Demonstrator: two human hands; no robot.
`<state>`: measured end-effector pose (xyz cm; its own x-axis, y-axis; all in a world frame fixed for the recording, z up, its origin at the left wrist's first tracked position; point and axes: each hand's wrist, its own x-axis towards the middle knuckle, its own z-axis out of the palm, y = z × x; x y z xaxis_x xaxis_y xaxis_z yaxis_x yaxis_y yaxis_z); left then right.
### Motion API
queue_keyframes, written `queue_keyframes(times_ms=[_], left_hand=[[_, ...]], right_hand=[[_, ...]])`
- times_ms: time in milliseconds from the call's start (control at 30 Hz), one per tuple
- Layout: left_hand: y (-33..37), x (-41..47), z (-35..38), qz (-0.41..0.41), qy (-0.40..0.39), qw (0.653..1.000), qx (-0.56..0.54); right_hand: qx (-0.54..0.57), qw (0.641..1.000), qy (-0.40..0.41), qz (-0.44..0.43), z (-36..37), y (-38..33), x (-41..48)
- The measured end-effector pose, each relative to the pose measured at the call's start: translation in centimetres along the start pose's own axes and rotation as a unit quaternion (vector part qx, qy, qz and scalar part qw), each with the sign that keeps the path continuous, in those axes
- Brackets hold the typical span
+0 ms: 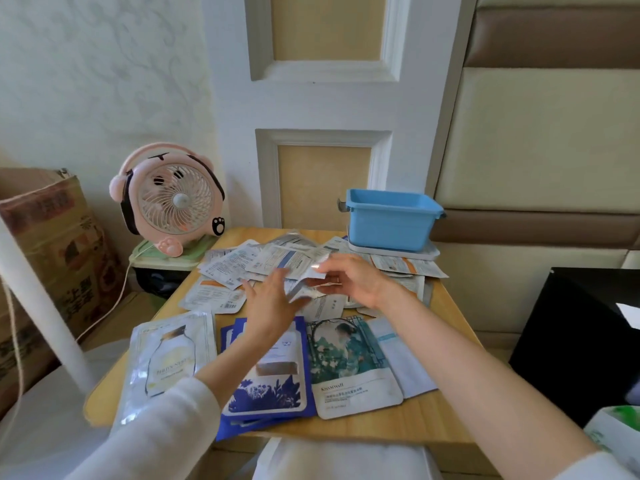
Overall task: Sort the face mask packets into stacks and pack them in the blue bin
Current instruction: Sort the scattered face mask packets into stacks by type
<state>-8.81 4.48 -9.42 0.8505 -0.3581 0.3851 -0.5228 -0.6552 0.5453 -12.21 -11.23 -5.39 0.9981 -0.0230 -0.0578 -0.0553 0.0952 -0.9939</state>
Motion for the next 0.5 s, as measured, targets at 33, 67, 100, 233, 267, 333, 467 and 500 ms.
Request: queue_keyframes(times_ms=[33,67,100,233,267,333,467,500], left_hand=[[0.1,0.2,-0.2,0.008,0.019,0.999,-0.035],[0.1,0.3,-0.4,-0.019,0.033,0.994,-0.103],[0.2,0.4,-0.6,-0.073,0.034,0.977,-0.196],[-0.2,0.7,-0.5,-0.207,-0.032,0.886,-0.415],[-0.1,0.7,-0.4,-0.203,-0.052,0.886,-0.413],[0.2,0.7,0.0,-0.176,-0.095,0.891,-0.408],[0.4,2.0,2.0,-0.128,-0.103,0.934,-0.319],[0.1,2.6,2.6,-0.112,-0.105,0.955,-0.254]], right_hand=[[-0.004,1.000,-0.025,-0.018,-0.3,-0.1,-0.3],[0.001,0.999,-0.028,-0.032,-0.7,0.0,-0.4],[0.005,0.999,-0.001,-0.043,-1.2,0.2,-0.6],[-0.080,0.989,0.124,-0.013,-3.4,1.6,-1.0],[-0.082,0.993,0.083,0.012,-3.4,2.0,-1.2],[-0.103,0.993,0.029,0.048,-2.8,2.7,-1.7],[-0.155,0.976,0.155,0.013,-3.5,3.3,-2.3],[-0.140,0.972,0.190,0.008,-4.6,3.4,-2.7]])
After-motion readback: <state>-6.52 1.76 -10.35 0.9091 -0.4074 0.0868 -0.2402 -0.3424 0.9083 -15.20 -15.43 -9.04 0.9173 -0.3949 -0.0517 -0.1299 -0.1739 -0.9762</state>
